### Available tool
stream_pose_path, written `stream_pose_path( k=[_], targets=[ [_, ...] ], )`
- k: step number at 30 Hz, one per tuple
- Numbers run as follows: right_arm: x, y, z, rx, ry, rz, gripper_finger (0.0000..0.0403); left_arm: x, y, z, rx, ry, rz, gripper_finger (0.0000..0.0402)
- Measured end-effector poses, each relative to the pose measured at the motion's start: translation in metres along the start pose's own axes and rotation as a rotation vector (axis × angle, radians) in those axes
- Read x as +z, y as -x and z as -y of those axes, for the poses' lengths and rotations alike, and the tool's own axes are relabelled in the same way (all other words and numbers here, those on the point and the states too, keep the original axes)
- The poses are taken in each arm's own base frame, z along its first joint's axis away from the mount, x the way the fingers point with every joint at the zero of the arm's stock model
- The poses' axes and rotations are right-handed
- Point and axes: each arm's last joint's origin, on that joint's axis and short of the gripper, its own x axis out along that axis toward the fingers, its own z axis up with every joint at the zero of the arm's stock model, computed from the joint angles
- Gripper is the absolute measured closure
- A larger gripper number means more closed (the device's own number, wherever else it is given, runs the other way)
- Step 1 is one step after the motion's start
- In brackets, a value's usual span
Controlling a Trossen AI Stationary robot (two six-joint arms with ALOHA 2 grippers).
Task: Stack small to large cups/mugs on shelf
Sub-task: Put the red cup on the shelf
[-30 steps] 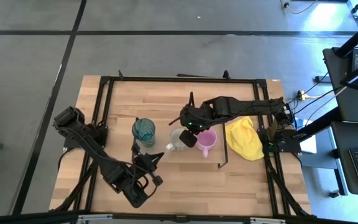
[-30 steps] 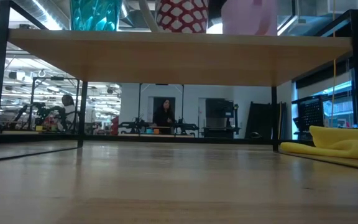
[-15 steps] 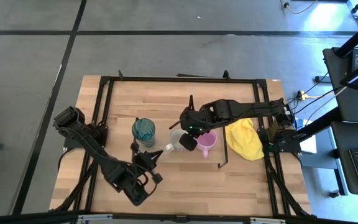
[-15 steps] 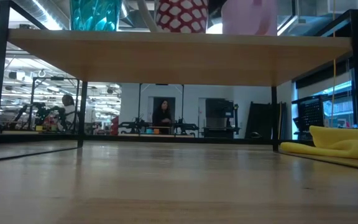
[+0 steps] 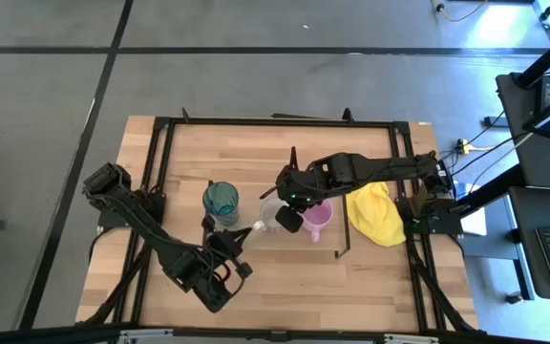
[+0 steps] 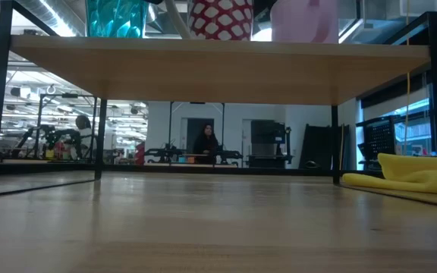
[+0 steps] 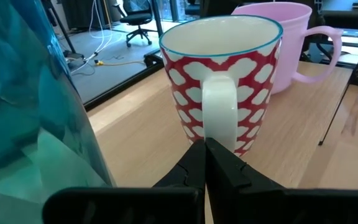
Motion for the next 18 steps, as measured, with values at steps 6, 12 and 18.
stream_pose_path(
  k=[6,12,18],
  targets=[
    [0.0002,0.0000,0.0004,-0.004,0.003,0.002,0.0400,0.0007,-0.0015,0.0004,0.001,0.011,-0.001,0.0402],
    [0.0007,-0.0001,0.0009,-0.004,0.009,0.003,0.0400,0.0020,-0.0013,0.0036,-0.013,0.052,0.001,0.0402],
    [0.0022,-0.0001,0.0001,-0.008,0.021,0.027,0.0400,0.0018,0.0027,0.0062,-0.032,0.073,0.005,0.0402]
  ],
)
